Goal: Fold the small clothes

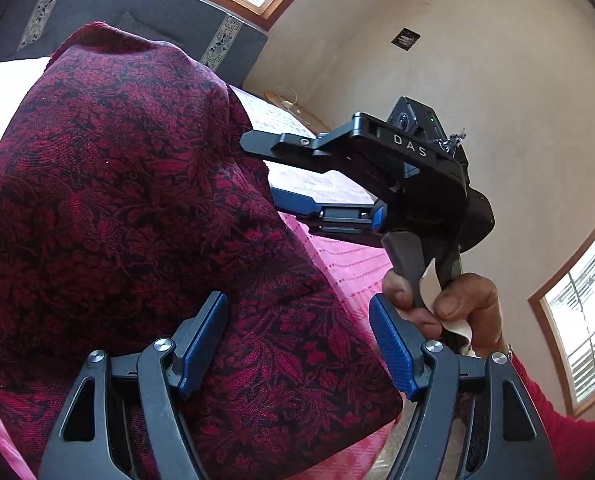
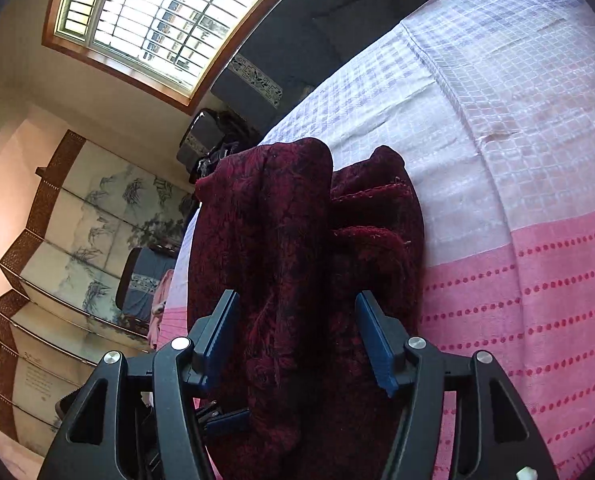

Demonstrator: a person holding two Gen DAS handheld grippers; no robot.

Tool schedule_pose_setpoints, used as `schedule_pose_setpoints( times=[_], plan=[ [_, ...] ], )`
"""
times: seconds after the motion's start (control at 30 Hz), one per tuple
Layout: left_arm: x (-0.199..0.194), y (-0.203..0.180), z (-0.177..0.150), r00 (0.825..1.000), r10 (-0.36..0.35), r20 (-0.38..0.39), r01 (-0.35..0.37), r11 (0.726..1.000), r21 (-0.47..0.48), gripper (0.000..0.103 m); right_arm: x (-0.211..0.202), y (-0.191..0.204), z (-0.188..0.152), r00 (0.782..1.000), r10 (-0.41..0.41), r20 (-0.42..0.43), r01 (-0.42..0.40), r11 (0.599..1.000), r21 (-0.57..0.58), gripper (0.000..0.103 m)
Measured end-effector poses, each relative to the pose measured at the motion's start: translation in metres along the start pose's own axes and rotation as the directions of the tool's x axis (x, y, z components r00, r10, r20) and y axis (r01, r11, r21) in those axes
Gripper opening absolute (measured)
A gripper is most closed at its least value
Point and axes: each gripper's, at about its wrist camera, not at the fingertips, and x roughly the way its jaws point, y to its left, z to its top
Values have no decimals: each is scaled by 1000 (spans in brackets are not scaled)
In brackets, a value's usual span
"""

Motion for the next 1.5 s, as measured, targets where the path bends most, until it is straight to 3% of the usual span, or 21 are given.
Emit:
schedule_pose_setpoints(
  times=[0.03,0.07,0.17,0.27,0.33,0.4,0.47,0.5,0.57,0.6,0.67,0.7,0.73,0.87,0.93,1.17,1.3,1.4,1.47,1.5],
  plan=[
    [-4,0,-1,1000,-8,5,8,1000,-8,72,3,6,0,999,-34,5,34,999,-35,45],
    [-6,-4,6,1000,-12,16,12,1000,-18,72,4,12,0,997,-72,11,73,995,-67,22],
    [-25,-13,14,996,-38,83,41,999,-30,72,-16,21,0,994,-69,80,76,993,-85,13],
    [-48,-14,15,986,-26,166,28,1000,-9,73,-38,29,3,988,-86,131,102,987,-122,12],
    [-47,-11,17,987,-9,160,9,1000,4,75,-42,18,8,986,-107,128,118,989,-87,17],
    [-42,-3,16,991,6,134,-2,1000,-28,75,-42,6,8,994,-43,100,47,998,-37,17],
    [-36,4,19,993,-23,116,33,996,-83,75,-39,6,5,997,-5,77,7,1000,-26,19],
    [-32,6,21,994,-20,111,31,994,-102,75,-35,9,4,998,-5,58,6,999,-32,22],
    [-30,11,20,994,-17,108,30,992,-120,75,-24,15,3,999,-34,36,35,998,-47,42],
    [-29,12,18,994,-17,109,31,992,-126,75,-17,17,4,999,-41,23,42,998,-55,42],
    [-30,13,16,994,-15,108,29,991,-127,75,-4,22,4,999,-53,-4,53,996,-72,38],
    [-33,14,13,994,-11,108,24,992,-122,75,0,27,4,998,-57,-5,57,994,-91,29],
    [-36,13,13,994,-7,110,19,993,-115,75,-1,34,4,998,-70,8,70,991,-111,13],
    [-46,3,15,990,-21,141,31,997,-71,75,-40,53,-4,990,-19,141,41,987,-156,12],
    [-43,-2,15,992,-18,128,23,999,-36,77,-54,50,-13,983,-36,180,65,986,-156,12],
    [-12,12,3,1000,-5,23,7,998,-60,77,-55,-16,-45,987,-69,143,68,998,15,12],
    [-6,9,-1,1000,16,21,-16,1000,-18,77,-56,-20,-50,987,-68,144,67,998,12,13],
    [-4,7,-5,999,32,20,-32,999,0,78,-59,-17,-47,984,-86,157,82,996,30,20],
    [-4,6,-6,999,31,21,-30,1000,-3,78,-67,-22,-44,976,-104,190,94,994,63,37],
    [-4,7,-6,999,27,22,-27,1000,-7,78,-71,-26,-41,973,-108,204,94,993,76,53]
  ],
)
